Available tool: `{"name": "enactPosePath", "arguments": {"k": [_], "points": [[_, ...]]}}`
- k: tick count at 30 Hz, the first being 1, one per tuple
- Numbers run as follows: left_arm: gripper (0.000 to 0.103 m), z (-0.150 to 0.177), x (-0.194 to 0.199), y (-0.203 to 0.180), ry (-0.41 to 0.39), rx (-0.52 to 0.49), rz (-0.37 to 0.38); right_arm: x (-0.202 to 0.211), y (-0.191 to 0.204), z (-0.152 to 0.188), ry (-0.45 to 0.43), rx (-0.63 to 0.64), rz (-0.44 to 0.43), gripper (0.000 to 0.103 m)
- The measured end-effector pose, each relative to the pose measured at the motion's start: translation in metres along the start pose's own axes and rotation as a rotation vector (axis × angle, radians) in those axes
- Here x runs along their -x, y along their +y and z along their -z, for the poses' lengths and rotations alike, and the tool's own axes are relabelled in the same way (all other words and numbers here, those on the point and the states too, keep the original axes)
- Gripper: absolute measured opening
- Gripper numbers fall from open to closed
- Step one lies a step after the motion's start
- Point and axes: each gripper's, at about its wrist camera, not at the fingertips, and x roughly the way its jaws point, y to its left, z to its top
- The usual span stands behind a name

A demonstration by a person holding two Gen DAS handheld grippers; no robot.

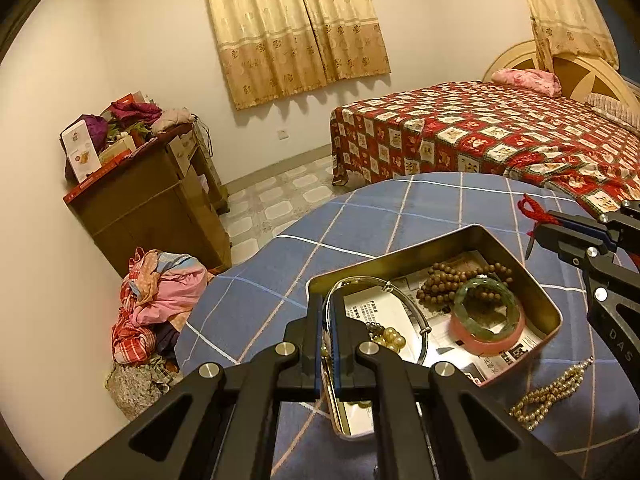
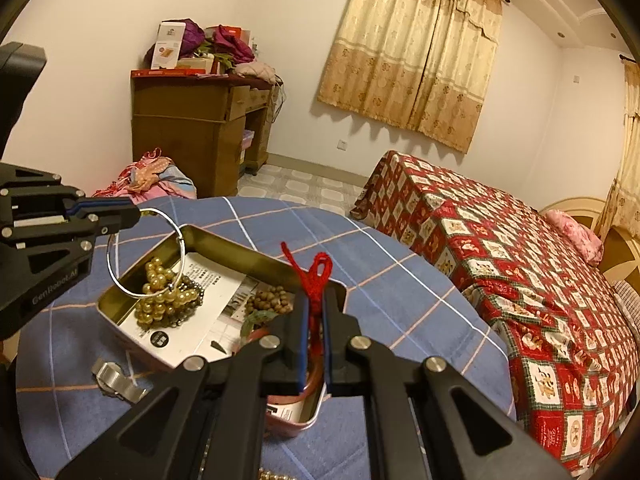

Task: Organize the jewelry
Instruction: 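Carry the silver bangle and red tassel over the tin with both tools, then lower both tools into the tin and open them to drop the items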

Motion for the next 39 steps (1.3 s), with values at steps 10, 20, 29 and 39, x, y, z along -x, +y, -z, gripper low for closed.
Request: {"name": "enactPosePath", "arguments": {"k": [10,20,29,39], "points": [[0.002,0.0,-0.011,-0.003,0.015,-0.003,-0.005,-0.008,0.001,-0.004,0.01,-0.002,-0.001,0.007],[0.002,-0.001,-0.018,-0.005,0.023,-0.009,-0.005,-0.021,0.0,-0.006,0.029,-0.007,-0.002,0.007],[0.002,0.002,-0.028,-0.01,0.043,-0.022,-0.002,-0.032,0.003,-0.002,0.057,-0.014,-0.009,0.007],[0.003,0.008,-0.044,-0.013,0.075,-0.023,-0.003,-0.043,0.005,0.001,0.095,-0.019,-0.011,0.007]]}}
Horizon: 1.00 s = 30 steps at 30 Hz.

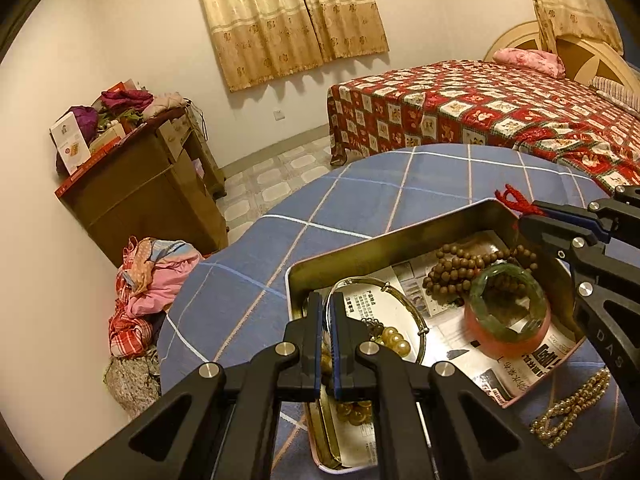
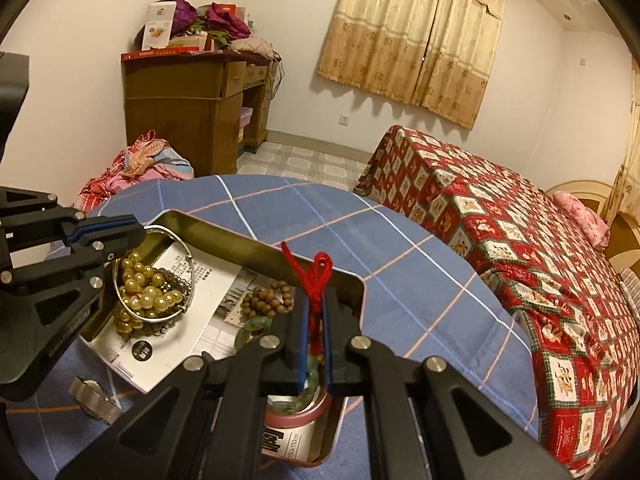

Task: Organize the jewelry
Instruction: 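Lower both tools into the tin and open them to drop the items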

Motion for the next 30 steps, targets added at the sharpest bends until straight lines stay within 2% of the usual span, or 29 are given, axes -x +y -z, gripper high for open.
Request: {"name": "enactPosePath", "arguments": {"k": [30], "points": [[0.005,0.014,-0.011,-0.002,0.029,0.001,0.036,-0.011,0.012,0.006,0.051,0.012,-0.027,0.008]]}}
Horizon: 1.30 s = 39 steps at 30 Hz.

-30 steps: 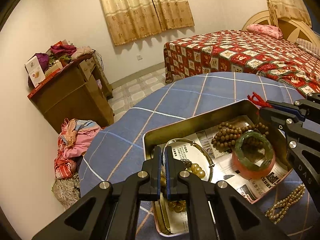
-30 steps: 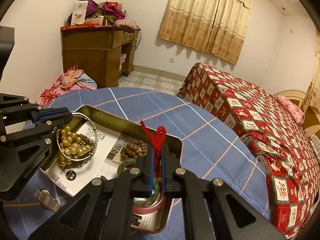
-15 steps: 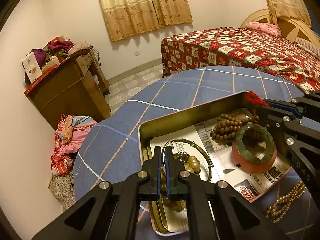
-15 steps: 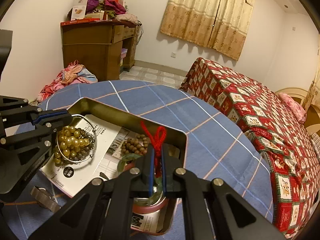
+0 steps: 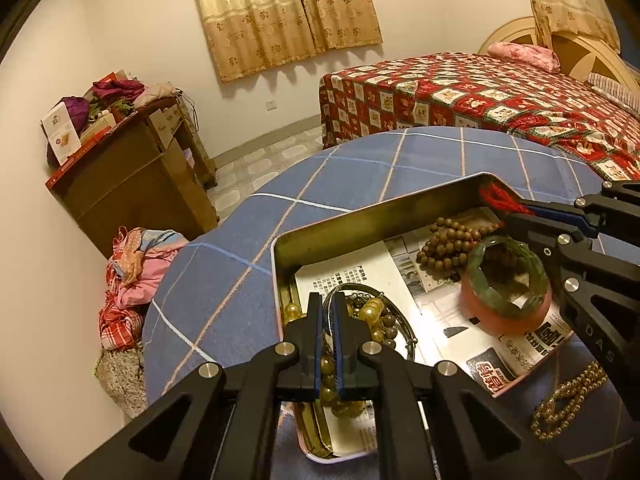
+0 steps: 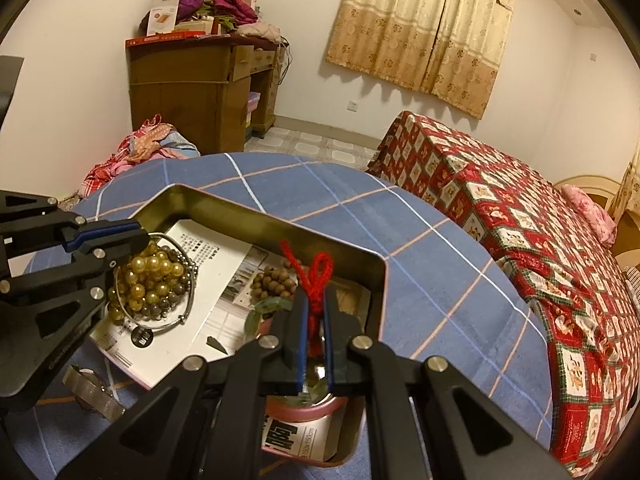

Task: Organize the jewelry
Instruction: 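Lower both tools into the tin and open them to drop the items, then withdraw both tools from the tin toward the pearls and watch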

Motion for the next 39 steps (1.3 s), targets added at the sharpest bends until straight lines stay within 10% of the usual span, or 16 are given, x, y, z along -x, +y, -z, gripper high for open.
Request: {"name": "enactPosePath", "arguments": {"k": [19,24,39], "points": [[0.007,-0.006,0.016,-0.005,-0.029,-0.027,-0.008,0.002,-0.004,0.003,-0.008,-0.012,0.004,0.017],[0.075,-0.006,0.024,-0.003,-0.075,-0.012,-0.049,0.003,-0.003,0.003,-0.012,-0.011,0.021,0.044],[0.077,0.0,0.032,0.0,-0.071,-0.007,-0.095,0.016,-0.011,0.009,-0.036,-0.026,0.045,0.076]]}}
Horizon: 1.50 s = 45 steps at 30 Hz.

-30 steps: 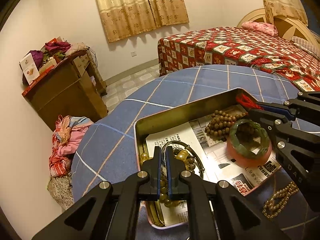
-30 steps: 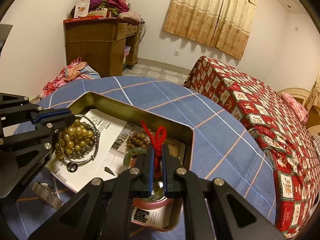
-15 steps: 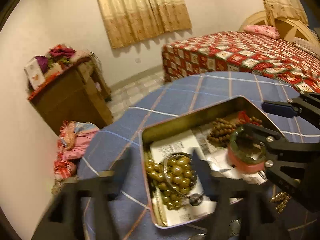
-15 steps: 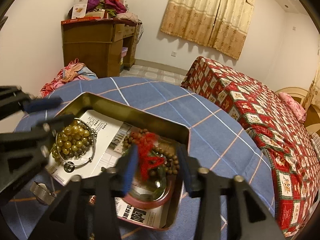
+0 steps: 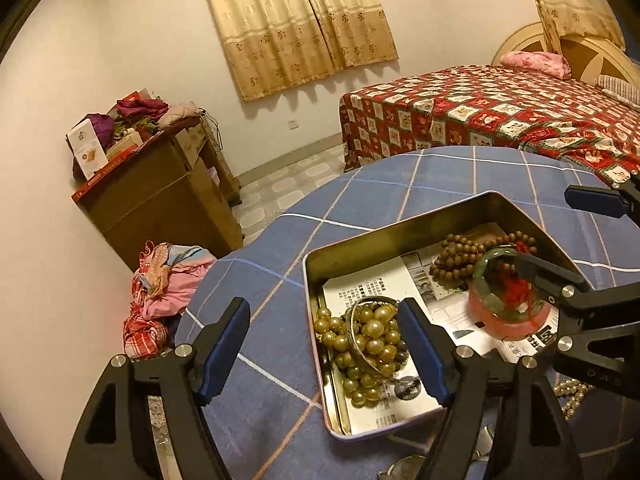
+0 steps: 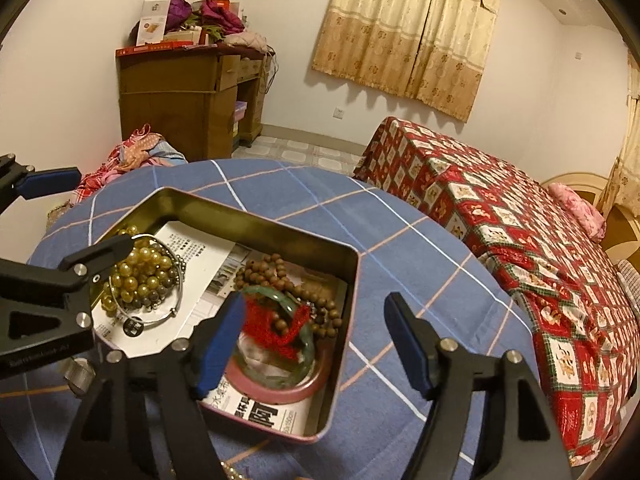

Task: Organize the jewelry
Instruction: 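Withdraw both tools from the tin toward the pearls and watch, then grasp the pearl necklace with the right tool while the left picks up the silver mesh watch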

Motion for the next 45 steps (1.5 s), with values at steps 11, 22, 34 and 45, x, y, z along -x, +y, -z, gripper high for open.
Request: {"name": "enactPosePath", "arguments": {"k": [11,22,34,45], "points": [[0.077,0.006,0.013,-0.006,-0.002,0.0,0.004,0.012,0.0,0.008,-0.011,-0.015,-0.001,0.081],[0.077,0.024,0.028,-0.004,0.0,0.022,0.011,0.029,-0.001,0.018,-0.019,-0.021,-0.009,0.081],[0.077,0.086,0.047,0.002,0.076,0.118,0.087,0.048,-0.01,0.072,0.036,-0.018,-0.013,0.085],[0.077,0.09,0.028,-0.022,0.144,0.064,0.139,0.048,-0.023,0.088,0.061,-0.04,-0.011,0.088]]}}
